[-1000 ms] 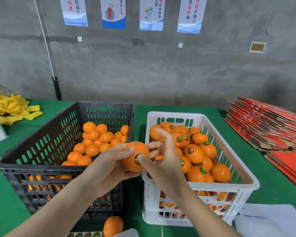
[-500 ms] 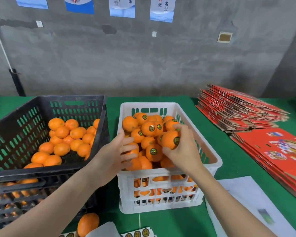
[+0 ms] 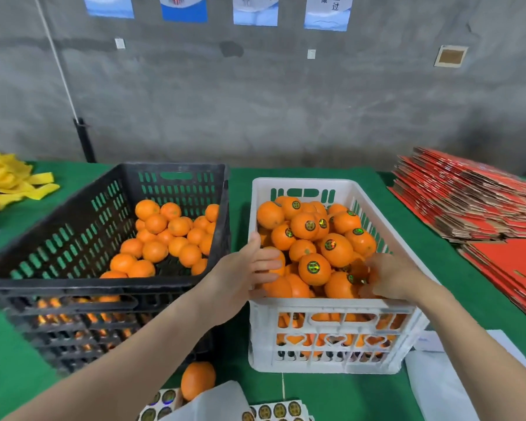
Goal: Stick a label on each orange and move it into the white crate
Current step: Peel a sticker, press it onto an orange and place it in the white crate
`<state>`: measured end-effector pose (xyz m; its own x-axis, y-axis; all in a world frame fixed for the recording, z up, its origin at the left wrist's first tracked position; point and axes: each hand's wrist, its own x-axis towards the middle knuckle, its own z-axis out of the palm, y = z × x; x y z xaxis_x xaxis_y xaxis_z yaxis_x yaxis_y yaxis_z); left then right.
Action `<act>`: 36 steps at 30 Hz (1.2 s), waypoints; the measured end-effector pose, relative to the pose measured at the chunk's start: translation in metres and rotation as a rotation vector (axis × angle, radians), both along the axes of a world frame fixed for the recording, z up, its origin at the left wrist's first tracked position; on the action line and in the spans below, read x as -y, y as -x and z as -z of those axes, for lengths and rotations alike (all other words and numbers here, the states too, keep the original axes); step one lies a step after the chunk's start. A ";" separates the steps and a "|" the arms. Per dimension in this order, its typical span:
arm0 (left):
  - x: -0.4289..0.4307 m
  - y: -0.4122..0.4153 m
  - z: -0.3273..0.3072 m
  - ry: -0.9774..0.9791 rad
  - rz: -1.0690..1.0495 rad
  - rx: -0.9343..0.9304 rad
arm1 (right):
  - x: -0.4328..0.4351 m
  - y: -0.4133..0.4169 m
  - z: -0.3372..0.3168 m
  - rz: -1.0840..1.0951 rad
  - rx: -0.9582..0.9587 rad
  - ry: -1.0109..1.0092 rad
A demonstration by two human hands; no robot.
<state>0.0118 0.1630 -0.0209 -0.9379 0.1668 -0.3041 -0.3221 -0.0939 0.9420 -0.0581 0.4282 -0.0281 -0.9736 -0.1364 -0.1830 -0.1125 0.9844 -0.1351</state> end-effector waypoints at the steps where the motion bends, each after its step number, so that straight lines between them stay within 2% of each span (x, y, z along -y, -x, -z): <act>1: 0.007 -0.001 -0.003 0.006 0.003 -0.023 | 0.008 -0.001 -0.008 0.005 -0.128 0.046; 3: 0.027 -0.001 -0.012 0.017 -0.019 -0.089 | 0.037 -0.008 -0.023 0.002 -0.464 0.289; 5: 0.058 0.004 -0.026 0.035 -0.091 -0.159 | 0.082 -0.022 -0.034 -0.171 -0.643 0.576; 6: 0.077 0.009 -0.033 0.036 -0.153 -0.187 | 0.108 -0.032 -0.038 -0.302 -0.639 0.669; 8: 0.119 0.023 -0.040 0.076 -0.300 -0.228 | 0.159 -0.048 -0.035 -0.550 -0.556 0.718; 10: 0.162 0.042 -0.037 0.273 -0.399 -0.245 | 0.203 -0.052 -0.026 -0.705 -0.447 0.700; 12: 0.202 0.067 -0.023 0.570 -0.405 -0.256 | 0.239 -0.047 -0.021 -0.758 -0.326 0.683; 14: 0.232 0.092 -0.006 0.961 -0.234 -0.273 | 0.265 -0.037 -0.018 -0.749 -0.240 0.665; 16: 0.247 0.111 0.014 1.323 0.139 -0.205 | 0.281 -0.026 -0.013 -0.732 -0.192 0.617; 18: 0.252 0.128 0.034 1.576 0.496 -0.120 | 0.287 -0.019 -0.006 -0.707 -0.150 0.556; 20: 0.254 0.143 0.053 1.708 0.736 -0.073 | 0.288 -0.016 0.000 -0.667 -0.114 0.522; 23: 0.257 0.157 0.074 1.757 0.933 0.013 | 0.286 -0.013 0.003 -0.646 -0.091 0.472; 26: 0.260 0.157 0.101 1.993 1.217 0.005 | 0.286 -0.014 0.002 -0.649 -0.085 0.436; 28: 0.262 0.159 0.116 2.113 1.268 -0.013 | 0.287 -0.014 0.000 -0.639 -0.088 0.438; 29: 0.262 0.159 0.119 2.116 1.223 -0.002 | 0.287 -0.014 0.000 -0.634 -0.090 0.437; 32: 0.261 0.159 0.118 2.054 1.132 0.000 | 0.286 -0.013 0.001 -0.617 -0.116 0.423; 36: 0.260 0.157 0.113 1.969 1.046 -0.144 | 0.286 -0.014 0.002 -0.611 -0.140 0.433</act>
<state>-0.1454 -0.0966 -0.1336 -0.7713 0.1343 -0.6221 0.4445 0.8133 -0.3755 -0.0443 0.1427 -0.0300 -0.7118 -0.6904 0.1293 -0.6653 0.6038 -0.4391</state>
